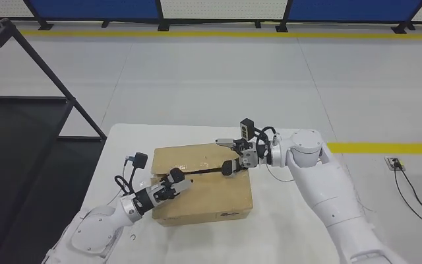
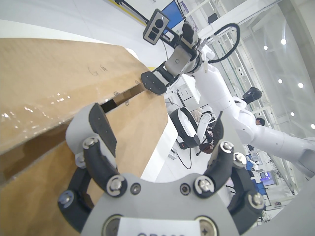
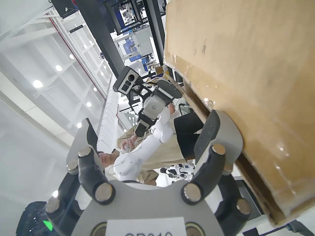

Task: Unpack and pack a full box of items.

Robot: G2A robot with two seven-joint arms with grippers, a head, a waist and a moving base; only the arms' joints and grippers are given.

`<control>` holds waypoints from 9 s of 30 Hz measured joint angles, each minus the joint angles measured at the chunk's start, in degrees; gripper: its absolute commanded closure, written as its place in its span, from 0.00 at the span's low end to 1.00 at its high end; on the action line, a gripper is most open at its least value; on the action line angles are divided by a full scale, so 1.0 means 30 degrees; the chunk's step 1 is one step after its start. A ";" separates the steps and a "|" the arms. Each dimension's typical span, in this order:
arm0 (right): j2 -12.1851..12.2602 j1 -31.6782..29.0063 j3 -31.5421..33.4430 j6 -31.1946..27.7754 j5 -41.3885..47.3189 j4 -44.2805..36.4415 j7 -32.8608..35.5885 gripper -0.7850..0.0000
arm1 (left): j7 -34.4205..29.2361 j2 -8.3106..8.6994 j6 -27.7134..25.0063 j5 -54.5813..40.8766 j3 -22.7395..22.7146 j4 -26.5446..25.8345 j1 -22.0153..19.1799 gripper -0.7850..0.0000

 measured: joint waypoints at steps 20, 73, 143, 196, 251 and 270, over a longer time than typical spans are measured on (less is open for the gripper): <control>0.0391 -0.0952 -0.0483 -0.4922 -0.0701 -0.0891 0.1251 0.00 | 0.1014 0.0563 -0.1770 -0.3739 -0.7723 0.1401 0.6413 0.00; 0.0389 -0.1321 -0.1125 -0.5724 0.2074 0.0022 0.0077 0.00 | 1.0640 -0.0665 0.6147 2.5937 -0.0250 0.5119 0.2692 0.00; -0.0394 0.0217 -0.1665 -0.7496 0.4639 0.3440 -0.1985 0.00 | 1.9663 -0.2685 0.9170 1.9165 -0.3939 0.4368 0.3061 0.00; 0.0522 -0.2303 -0.0795 -0.5105 0.3090 -0.0390 -0.3912 0.00 | 1.9267 -0.3549 0.8342 2.1541 -0.4069 0.0806 0.3032 0.00; 0.0276 -0.0177 -0.1854 -0.5185 0.2590 0.1409 -0.2769 0.00 | 1.3295 -0.3666 0.2127 1.6129 -0.8465 -0.1831 0.6880 0.00; -0.0024 -0.0056 -0.2283 -0.5329 0.3708 0.1250 -0.0711 0.00 | 1.0437 -0.3546 0.1118 1.7646 -0.6783 -0.0651 0.5307 0.00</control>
